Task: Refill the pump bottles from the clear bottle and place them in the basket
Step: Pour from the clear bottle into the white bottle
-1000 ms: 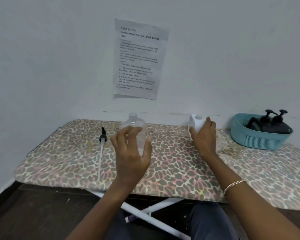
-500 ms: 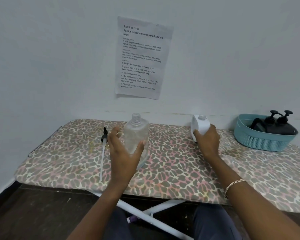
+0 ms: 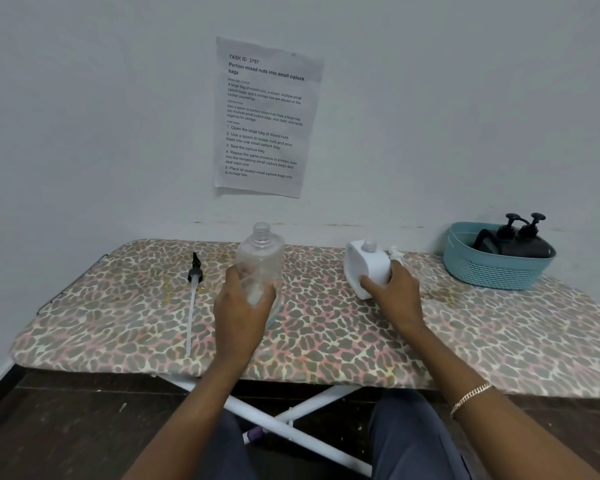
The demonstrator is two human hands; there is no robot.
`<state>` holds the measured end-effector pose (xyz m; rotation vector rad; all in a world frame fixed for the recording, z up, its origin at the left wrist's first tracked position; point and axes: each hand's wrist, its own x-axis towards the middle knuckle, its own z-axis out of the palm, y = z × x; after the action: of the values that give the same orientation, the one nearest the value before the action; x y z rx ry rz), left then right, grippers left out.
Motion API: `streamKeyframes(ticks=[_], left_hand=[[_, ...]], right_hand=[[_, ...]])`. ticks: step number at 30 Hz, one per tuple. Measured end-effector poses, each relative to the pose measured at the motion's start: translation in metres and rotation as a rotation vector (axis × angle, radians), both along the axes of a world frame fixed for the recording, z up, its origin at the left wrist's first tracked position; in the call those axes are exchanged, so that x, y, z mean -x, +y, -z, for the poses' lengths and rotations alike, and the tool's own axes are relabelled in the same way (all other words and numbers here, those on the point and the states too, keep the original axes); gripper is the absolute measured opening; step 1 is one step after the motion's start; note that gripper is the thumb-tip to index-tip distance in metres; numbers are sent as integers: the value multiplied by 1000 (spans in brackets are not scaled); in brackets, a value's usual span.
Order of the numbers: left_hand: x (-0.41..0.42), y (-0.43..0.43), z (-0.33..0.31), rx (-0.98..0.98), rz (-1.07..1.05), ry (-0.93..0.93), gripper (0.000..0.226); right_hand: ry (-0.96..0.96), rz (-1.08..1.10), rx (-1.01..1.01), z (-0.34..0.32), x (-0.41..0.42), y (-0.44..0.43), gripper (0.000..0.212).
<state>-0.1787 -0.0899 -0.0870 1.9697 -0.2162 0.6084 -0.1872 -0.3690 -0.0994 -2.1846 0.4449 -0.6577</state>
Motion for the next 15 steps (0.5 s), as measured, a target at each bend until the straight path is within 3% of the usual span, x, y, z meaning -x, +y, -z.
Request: streamKeyframes(ticks=[15], left_hand=[[15,-11,10,-365,2,-243,58]], right_hand=[[-74,-194,-40,4,84,31,53]])
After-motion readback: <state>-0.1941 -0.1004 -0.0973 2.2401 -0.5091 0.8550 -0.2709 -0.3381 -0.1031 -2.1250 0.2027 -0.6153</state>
